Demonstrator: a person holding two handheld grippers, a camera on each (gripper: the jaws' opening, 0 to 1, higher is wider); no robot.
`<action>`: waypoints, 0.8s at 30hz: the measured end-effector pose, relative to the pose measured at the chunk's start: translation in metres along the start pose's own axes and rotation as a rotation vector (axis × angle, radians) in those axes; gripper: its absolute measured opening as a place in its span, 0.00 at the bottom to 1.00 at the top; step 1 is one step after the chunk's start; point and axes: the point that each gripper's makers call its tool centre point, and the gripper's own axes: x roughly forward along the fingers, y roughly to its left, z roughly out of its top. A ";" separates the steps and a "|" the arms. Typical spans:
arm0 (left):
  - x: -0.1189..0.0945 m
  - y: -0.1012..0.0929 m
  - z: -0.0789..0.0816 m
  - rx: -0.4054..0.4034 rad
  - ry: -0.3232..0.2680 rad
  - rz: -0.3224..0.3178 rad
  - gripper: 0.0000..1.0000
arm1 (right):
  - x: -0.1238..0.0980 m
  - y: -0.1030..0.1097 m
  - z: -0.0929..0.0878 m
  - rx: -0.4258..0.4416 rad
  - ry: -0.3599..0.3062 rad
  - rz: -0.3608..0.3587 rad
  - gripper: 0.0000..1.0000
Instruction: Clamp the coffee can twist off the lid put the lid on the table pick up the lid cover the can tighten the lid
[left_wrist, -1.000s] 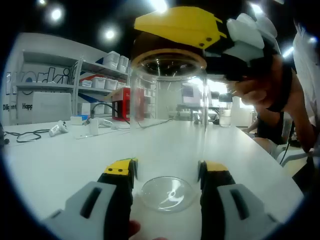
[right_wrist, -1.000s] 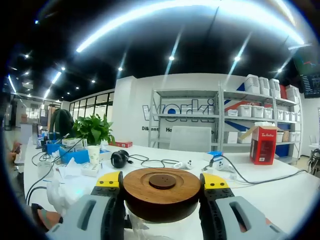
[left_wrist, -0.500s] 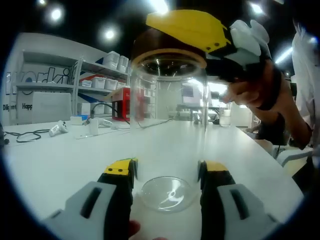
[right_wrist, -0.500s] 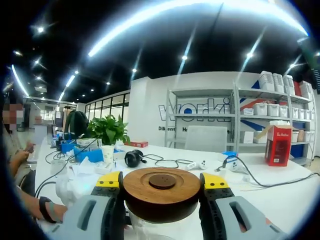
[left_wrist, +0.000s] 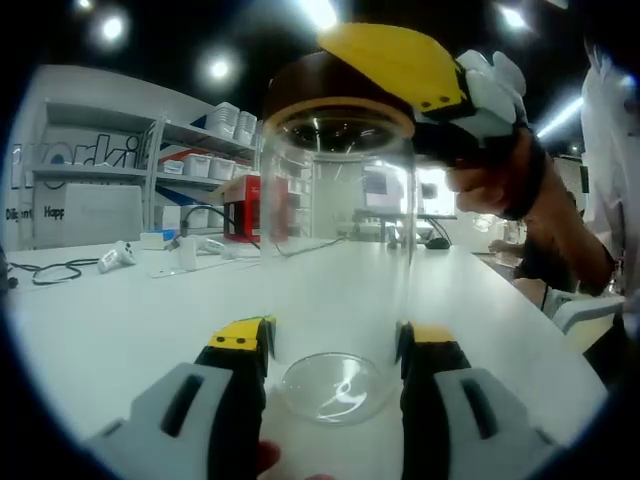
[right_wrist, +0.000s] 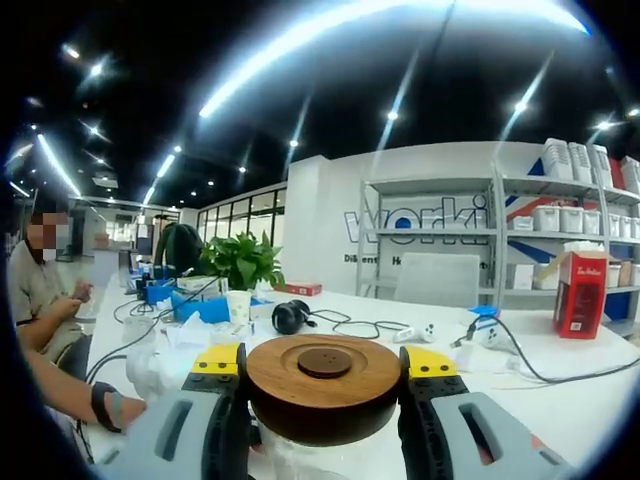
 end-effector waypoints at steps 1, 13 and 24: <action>0.000 0.000 0.000 0.000 0.000 0.000 0.43 | 0.000 0.000 0.000 0.000 0.000 0.005 0.54; 0.000 -0.001 0.000 0.000 0.000 0.000 0.43 | -0.001 0.004 -0.001 0.033 -0.001 0.128 0.54; 0.000 -0.001 0.000 0.000 0.000 -0.001 0.43 | -0.001 0.006 -0.001 0.045 -0.016 0.207 0.53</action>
